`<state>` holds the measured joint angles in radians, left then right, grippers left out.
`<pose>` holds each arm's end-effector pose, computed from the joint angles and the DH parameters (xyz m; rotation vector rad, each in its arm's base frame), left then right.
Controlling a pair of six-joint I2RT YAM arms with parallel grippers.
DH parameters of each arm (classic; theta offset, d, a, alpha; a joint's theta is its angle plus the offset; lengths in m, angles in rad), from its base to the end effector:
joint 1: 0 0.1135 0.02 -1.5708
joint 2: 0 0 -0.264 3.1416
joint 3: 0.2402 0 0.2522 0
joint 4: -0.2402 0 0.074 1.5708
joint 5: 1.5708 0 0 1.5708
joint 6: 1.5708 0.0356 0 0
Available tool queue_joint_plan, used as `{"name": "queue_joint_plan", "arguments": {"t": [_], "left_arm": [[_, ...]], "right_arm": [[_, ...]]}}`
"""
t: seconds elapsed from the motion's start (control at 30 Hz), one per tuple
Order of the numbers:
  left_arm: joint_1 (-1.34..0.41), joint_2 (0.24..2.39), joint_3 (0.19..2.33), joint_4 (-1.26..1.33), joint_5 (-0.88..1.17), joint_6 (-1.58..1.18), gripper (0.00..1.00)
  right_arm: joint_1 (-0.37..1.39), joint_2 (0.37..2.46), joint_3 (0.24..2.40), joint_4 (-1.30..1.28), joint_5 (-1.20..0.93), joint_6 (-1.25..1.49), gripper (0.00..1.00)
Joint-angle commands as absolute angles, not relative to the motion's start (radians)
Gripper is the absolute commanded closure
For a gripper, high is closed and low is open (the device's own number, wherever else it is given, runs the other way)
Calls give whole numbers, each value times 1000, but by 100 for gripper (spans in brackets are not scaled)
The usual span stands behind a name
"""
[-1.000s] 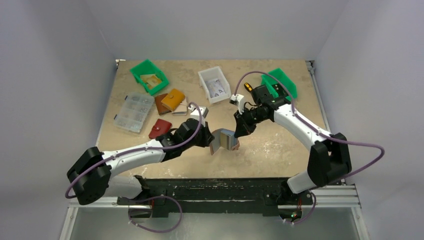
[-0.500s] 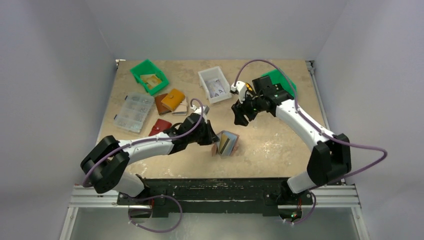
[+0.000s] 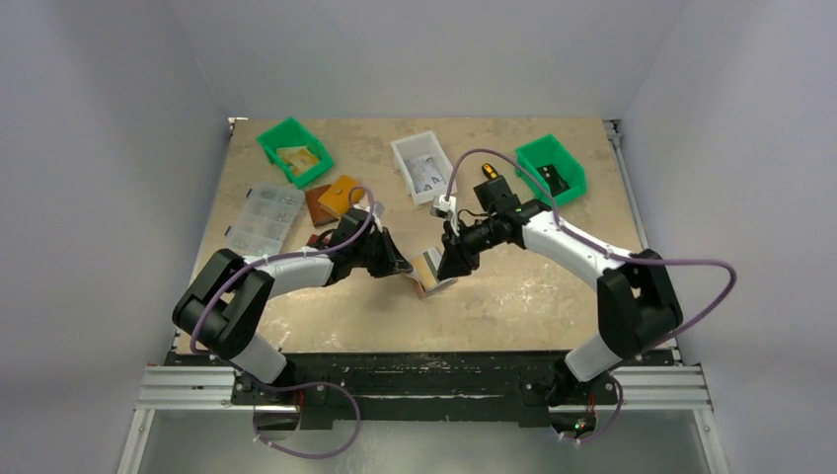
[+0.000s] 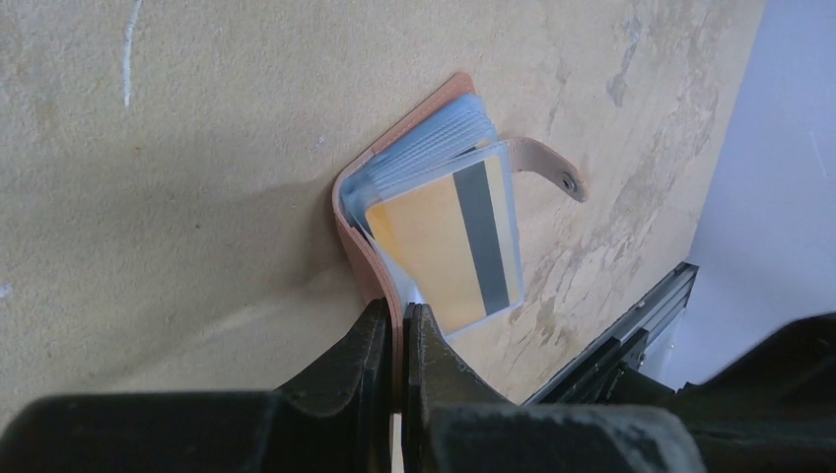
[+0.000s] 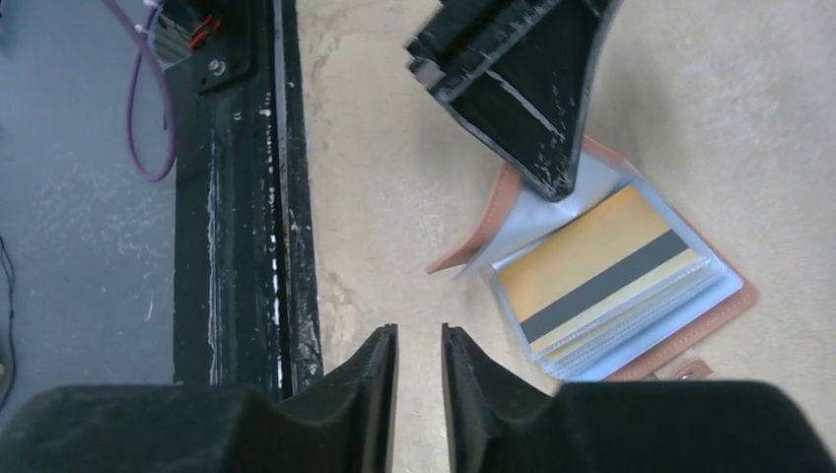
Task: Take the credit cards out of the card holder
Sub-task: Open the card holder at the center of the board.
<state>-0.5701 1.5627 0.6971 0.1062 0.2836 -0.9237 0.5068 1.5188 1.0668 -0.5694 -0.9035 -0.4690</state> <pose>0.2478 -0.1707 0.1554 -0.2939 2.5325 -1.0092 0.2513 0.1715 0.2422 -1.4001 1.9455 1.1648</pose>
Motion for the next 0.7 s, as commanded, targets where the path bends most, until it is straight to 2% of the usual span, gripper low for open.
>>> {"name": "queue_joint_plan", "arguments": {"t": [0.0, 0.27, 0.5, 0.67], "left_arm": [[-550, 1608, 653, 14, 347, -834, 100], [-545, 1635, 668, -183, 276, -720, 99], [-544, 1655, 698, -241, 223, -672, 78], [-545, 1583, 719, -285, 162, -649, 62]], "right_arm": [[509, 1603, 1129, -435, -865, -331, 74], [511, 1675, 1143, -344, -757, -214, 71], [511, 1713, 1132, -321, -707, -187, 66], [511, 1725, 1125, -321, -675, -184, 65]]}}
